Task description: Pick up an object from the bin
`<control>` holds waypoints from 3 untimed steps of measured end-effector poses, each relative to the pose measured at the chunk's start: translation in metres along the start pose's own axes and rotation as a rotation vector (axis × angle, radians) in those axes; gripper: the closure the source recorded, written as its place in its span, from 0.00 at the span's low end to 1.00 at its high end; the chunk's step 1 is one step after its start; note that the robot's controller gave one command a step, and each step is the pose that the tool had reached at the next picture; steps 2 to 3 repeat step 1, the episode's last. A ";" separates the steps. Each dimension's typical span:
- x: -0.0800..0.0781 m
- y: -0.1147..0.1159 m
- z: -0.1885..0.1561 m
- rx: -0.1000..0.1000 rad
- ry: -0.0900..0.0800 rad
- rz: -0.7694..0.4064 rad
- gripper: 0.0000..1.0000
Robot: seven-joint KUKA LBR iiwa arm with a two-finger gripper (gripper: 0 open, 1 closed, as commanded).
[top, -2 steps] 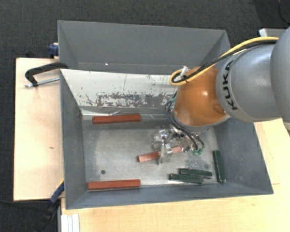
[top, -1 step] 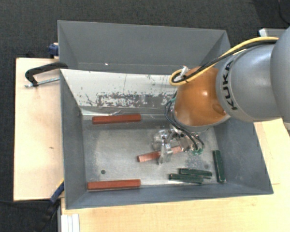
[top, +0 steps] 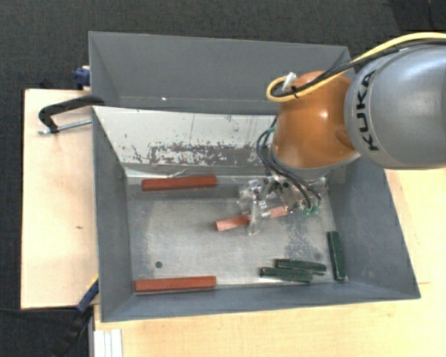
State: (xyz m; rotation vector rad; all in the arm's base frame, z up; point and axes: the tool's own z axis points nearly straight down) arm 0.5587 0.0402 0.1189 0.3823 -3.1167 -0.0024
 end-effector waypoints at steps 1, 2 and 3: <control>0.003 -0.004 -0.105 0.001 -0.007 -0.005 1.00; 0.003 -0.004 -0.105 0.001 -0.007 -0.005 1.00; 0.003 -0.004 -0.105 0.001 -0.007 -0.005 1.00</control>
Offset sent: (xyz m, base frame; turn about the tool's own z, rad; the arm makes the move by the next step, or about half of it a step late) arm 0.0000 0.0000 0.0000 0.0000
